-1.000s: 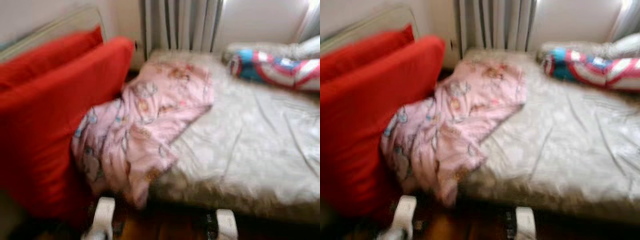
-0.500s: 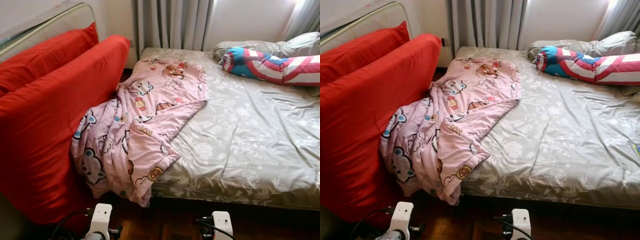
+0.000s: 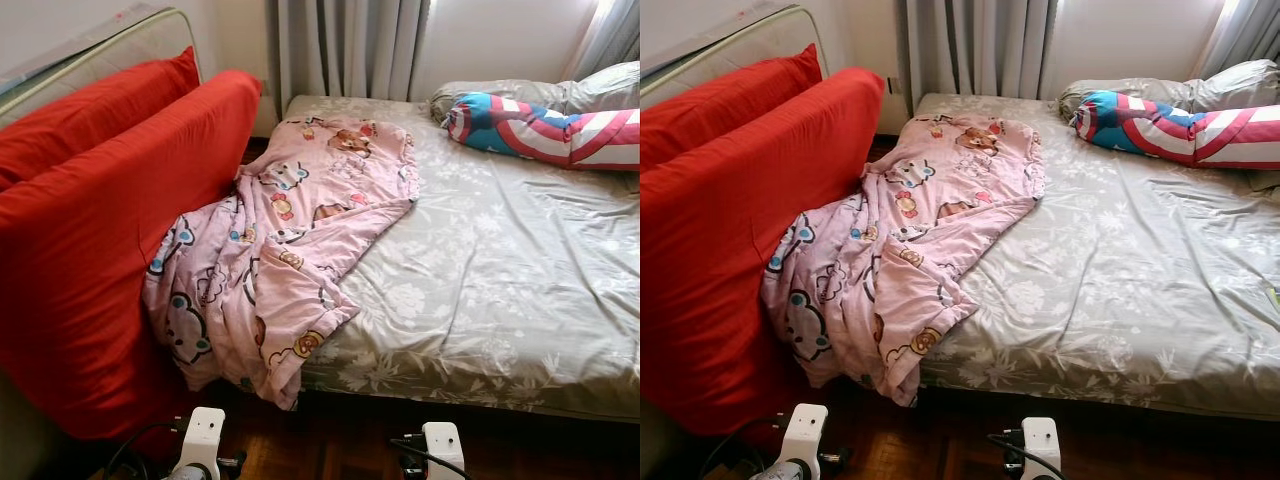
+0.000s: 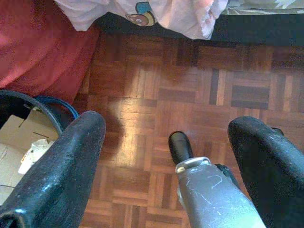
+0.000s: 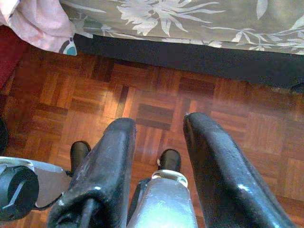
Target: Clean up the room
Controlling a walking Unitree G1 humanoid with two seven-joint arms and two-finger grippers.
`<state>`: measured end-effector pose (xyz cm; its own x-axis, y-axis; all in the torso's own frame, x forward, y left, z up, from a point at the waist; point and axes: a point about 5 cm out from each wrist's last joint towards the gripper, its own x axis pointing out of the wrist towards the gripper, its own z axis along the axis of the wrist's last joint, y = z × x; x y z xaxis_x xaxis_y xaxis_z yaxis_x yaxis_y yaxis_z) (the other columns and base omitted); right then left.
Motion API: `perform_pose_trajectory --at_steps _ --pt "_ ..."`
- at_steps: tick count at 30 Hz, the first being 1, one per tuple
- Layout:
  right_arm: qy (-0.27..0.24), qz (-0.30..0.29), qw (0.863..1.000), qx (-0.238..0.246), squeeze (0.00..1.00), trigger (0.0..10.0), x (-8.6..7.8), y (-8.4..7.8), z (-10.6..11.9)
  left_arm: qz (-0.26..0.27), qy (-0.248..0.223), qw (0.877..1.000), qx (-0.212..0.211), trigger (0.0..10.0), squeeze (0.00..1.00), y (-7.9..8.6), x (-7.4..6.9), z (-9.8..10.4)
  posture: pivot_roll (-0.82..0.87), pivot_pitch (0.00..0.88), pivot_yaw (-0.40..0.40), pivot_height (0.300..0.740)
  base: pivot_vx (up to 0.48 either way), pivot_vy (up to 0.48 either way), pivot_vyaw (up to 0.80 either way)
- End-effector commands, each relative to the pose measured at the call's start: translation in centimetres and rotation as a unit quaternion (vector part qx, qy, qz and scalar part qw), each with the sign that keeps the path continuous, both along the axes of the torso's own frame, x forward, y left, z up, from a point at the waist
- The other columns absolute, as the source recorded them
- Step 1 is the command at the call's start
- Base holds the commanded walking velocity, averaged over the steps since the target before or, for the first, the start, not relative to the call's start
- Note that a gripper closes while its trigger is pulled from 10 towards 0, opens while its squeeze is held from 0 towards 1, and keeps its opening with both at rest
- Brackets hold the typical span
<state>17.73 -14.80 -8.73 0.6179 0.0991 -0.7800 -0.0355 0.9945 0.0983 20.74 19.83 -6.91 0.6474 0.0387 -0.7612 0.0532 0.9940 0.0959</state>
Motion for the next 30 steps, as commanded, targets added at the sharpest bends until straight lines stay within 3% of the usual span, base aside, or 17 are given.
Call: perform_pose_trajectory --at_steps 1,19,30 --pt "0.006 -0.003 1.000 0.000 0.00 10.0 -0.14 -0.06 -0.09 -0.007 0.008 1.000 0.002 10.0 0.00 -0.08 -0.22 -0.16 -0.03 0.001 -0.002 0.740 0.000 0.000 0.00" --pt "0.006 0.001 1.000 -0.004 0.00 10.0 0.00 -0.09 -0.04 -0.006 0.006 1.000 -0.001 10.0 0.00 -0.10 -0.12 -0.10 -0.03 0.014 -0.005 0.740 0.000 0.000 0.00" --pt "0.006 -0.002 1.000 -0.002 0.00 10.0 -0.03 -0.07 -0.05 -0.006 0.007 1.000 -0.001 10.0 0.00 -0.08 -0.13 -0.11 -0.02 0.022 -0.005 0.740 0.000 0.000 0.65"
